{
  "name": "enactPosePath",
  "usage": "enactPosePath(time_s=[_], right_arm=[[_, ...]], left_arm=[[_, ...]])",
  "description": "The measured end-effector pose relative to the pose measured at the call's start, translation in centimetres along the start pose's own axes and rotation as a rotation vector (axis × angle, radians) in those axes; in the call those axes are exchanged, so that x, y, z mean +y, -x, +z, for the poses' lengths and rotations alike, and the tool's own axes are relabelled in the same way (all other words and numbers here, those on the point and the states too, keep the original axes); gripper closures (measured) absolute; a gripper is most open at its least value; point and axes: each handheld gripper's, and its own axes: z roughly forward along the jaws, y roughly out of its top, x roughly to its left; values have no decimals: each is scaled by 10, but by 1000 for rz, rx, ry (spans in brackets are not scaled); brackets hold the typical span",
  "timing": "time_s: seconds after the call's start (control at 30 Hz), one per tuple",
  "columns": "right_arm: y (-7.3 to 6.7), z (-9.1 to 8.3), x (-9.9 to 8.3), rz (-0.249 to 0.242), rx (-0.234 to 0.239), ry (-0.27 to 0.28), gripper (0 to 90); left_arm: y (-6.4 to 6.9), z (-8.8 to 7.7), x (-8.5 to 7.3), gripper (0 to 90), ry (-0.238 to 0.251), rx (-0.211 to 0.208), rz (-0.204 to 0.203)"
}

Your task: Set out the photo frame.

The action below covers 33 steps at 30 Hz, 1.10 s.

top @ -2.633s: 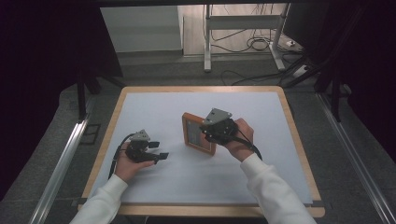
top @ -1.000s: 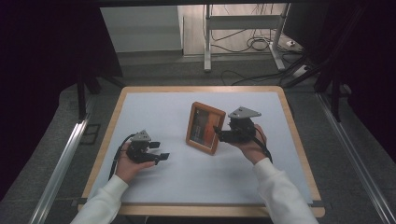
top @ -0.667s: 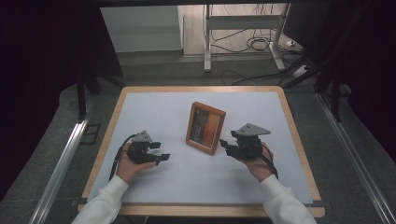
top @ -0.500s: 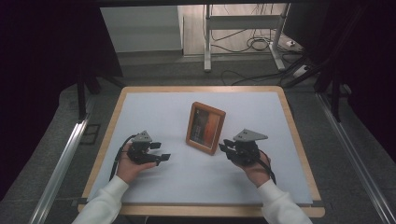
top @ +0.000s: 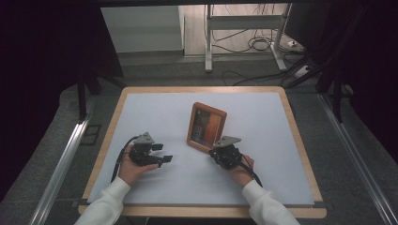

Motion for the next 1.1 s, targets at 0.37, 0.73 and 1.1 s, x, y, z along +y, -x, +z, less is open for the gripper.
enactPosePath(time_s=[0.37,0.73,1.1], right_arm=[[12,-1,-1,17,-19,6,900],[20,-4,-3,26,-29,23,900],[26,-8,-2,42,-40,41,900]], left_arm=[[0,-5,-1,277,7,11,4],[0,-7,-4,277,9,14,-3],[-1,-7,-4,277,8,14,-1]])
